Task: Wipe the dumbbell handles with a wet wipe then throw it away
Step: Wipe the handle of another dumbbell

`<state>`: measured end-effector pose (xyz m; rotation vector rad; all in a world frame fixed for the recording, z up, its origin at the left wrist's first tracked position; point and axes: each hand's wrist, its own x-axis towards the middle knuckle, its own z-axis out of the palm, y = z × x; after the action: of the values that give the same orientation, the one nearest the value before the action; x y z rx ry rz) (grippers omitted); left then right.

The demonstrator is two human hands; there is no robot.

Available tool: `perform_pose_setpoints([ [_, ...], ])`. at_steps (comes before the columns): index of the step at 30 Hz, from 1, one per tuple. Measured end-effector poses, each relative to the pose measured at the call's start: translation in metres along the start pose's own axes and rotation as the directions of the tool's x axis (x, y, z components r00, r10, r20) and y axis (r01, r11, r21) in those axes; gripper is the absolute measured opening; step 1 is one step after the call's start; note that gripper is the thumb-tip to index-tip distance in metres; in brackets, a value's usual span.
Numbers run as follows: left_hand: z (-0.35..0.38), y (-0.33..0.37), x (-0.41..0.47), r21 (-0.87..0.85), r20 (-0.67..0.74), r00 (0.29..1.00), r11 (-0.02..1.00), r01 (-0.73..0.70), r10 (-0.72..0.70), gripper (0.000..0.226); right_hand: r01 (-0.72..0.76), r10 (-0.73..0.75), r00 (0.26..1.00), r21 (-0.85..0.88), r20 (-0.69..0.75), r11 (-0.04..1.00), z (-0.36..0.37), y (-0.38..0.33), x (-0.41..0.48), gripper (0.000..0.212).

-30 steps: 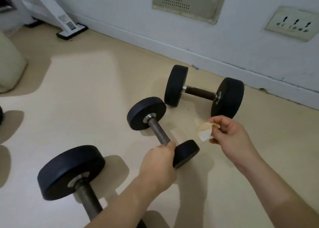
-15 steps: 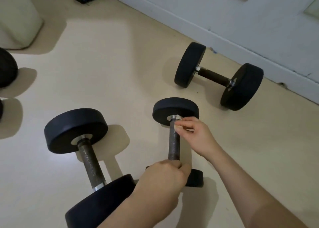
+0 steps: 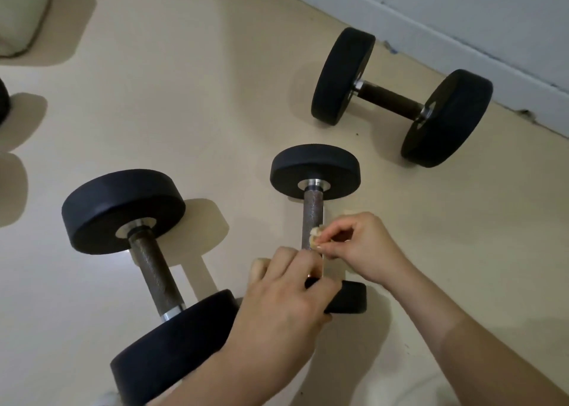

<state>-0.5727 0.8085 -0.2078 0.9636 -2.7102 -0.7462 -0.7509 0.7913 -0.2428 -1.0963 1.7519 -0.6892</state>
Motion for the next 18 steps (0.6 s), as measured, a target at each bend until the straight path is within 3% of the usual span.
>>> perform_pose_setpoints([
  [1, 0.003, 0.002, -0.002, -0.009, -0.03, 0.999, 1.0, 0.019, -0.019, 0.046, 0.034, -0.035, 0.999, -0.056, -0.003, 0.998, 0.001, -0.001, 0.0, 0.01],
  [4, 0.01, 0.002, -0.004, -0.051, -0.066, 0.998, 0.999, -0.015, 0.011, 0.048, 0.088, -0.123, 0.956, -0.143, -0.265, 0.986, -0.004, -0.012, 0.028, 0.008],
  [5, 0.011, 0.0, -0.003, -0.045, -0.07, 0.997, 0.999, -0.03, 0.027, 0.046, 0.074, -0.108, 0.953, -0.127, -0.283, 0.989, -0.005, -0.015, 0.032, 0.008],
  [6, 0.011, -0.001, -0.003, -0.037, -0.077, 0.996, 0.998, -0.043, 0.04, 0.046, 0.064, -0.093, 0.963, -0.121, -0.253, 0.991, -0.005, -0.014, 0.028, 0.006],
  [9, 0.01, -0.001, -0.002, -0.072, -0.072, 0.997, 0.996, -0.045, 0.039, 0.048, 0.048, -0.036, 0.997, -0.205, 0.062, 0.978, -0.003, -0.011, -0.01, 0.008],
  [10, 0.012, 0.001, 0.0, -0.078, -0.074, 0.996, 0.996, -0.046, 0.041, 0.048, 0.072, -0.05, 0.994, -0.248, 0.097, 0.966, -0.002, -0.01, -0.013, 0.009],
  [13, 0.015, 0.01, 0.005, -0.049, -0.073, 0.992, 0.993, -0.106, 0.103, 0.037, 0.091, -0.141, 0.975, -0.273, -0.171, 0.958, -0.008, -0.016, 0.017, 0.006],
  [15, 0.014, 0.012, 0.007, -0.038, -0.069, 0.987, 0.988, -0.15, 0.147, 0.027, 0.062, -0.124, 0.961, -0.243, -0.248, 0.968, -0.012, -0.016, 0.022, 0.004],
  [18, 0.01, 0.008, 0.007, -0.135, -0.08, 0.995, 0.988, -0.076, 0.065, 0.03, 0.051, -0.041, 0.998, -0.322, 0.037, 0.945, -0.014, -0.011, -0.013, 0.009],
])
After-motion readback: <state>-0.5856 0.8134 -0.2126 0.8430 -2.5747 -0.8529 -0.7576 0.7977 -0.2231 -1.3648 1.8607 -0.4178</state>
